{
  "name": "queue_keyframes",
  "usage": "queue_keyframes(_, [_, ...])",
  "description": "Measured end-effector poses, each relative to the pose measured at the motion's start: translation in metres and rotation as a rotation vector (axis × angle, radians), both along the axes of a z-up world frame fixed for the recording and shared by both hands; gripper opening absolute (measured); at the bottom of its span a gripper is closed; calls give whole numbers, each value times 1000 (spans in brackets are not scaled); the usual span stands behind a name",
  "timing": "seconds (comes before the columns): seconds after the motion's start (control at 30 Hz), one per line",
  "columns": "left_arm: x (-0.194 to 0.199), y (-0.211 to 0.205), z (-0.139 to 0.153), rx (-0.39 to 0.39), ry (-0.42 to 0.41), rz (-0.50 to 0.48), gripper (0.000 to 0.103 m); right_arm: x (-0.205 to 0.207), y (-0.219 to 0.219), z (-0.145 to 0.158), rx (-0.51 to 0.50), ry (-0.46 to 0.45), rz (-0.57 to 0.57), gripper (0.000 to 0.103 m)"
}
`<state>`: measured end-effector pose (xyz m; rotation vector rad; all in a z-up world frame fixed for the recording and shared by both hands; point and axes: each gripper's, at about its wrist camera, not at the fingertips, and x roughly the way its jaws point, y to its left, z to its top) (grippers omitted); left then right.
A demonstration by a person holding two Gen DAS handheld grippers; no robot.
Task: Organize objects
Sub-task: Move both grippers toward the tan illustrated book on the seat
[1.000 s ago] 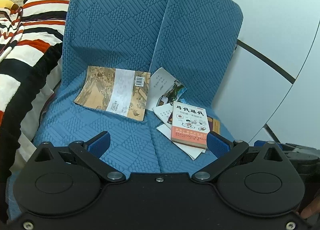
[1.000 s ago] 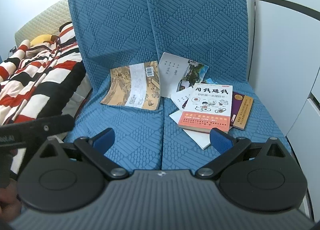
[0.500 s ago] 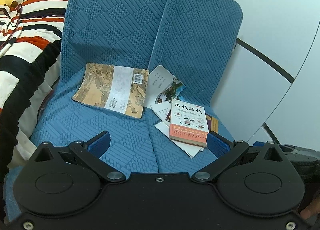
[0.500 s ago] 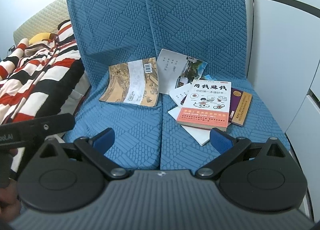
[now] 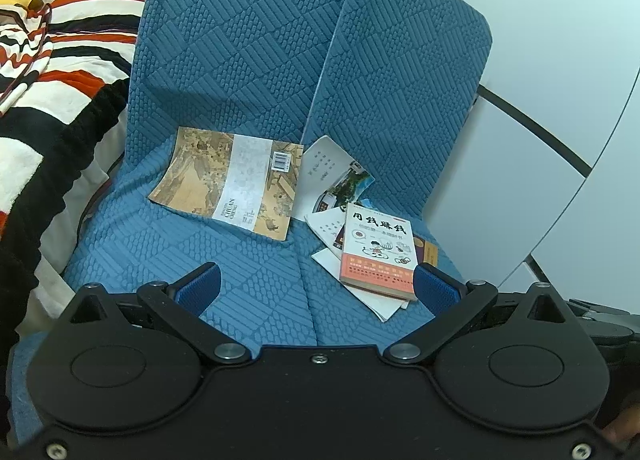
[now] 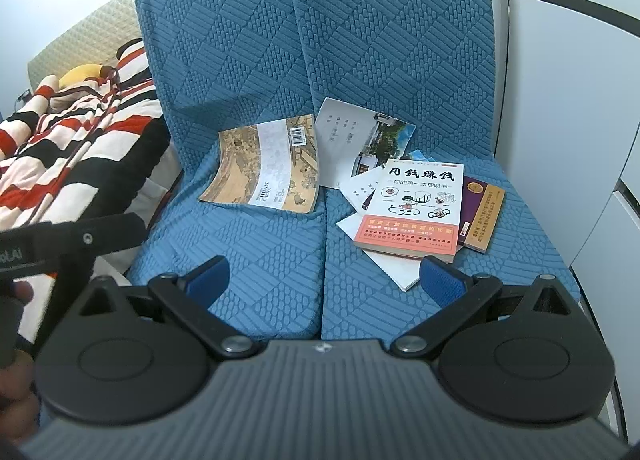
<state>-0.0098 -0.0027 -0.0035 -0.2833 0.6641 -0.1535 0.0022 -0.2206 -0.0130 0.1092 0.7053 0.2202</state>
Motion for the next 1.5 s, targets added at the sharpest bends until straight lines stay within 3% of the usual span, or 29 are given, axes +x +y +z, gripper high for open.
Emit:
queue_keyframes(0.9, [8, -20, 23, -16, -8, 24, 102, -3, -3, 20, -17, -1, 49, 103])
queue_keyframes(1.17, [17, -17, 18, 18, -55, 46, 102, 5, -8, 7, -11, -8, 55, 103])
queue_keyframes(1.5, [40, -20, -11, 45, -71, 37, 102, 25, -4, -21, -31, -7, 66, 103])
